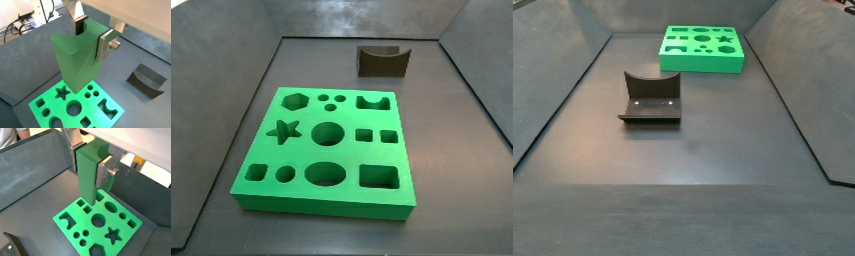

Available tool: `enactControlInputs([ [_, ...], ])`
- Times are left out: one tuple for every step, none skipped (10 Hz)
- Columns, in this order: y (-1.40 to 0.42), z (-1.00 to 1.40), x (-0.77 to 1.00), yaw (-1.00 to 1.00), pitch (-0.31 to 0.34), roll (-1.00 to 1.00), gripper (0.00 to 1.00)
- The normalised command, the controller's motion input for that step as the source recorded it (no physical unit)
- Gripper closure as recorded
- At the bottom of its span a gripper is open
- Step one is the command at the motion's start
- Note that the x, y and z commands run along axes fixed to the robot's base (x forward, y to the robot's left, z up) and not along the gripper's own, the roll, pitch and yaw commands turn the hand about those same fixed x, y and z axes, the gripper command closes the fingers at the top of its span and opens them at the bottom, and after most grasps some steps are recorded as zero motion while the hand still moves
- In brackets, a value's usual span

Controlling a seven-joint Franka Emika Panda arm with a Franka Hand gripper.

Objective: Insert the arch object.

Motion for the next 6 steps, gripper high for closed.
enactControlInputs([
  [0.0, -0.8, 0.59, -0.63, -0.009, 0.16, 1.0],
  [0.0, -0.73, 0.61, -0.62, 0.0, 0.22, 1.0],
  [0.0, -0.77, 0.55, -0.7, 0.019, 0.26, 1.0],
  [0.0, -0.91, 0.37, -0.84, 0.04, 0.14, 1.0],
  [0.0, -0.93, 0.34, -0.87, 0.036, 0.09, 1.0],
  [0.05, -0.94, 0.51, -0.74, 0.063, 0.1, 1.0],
])
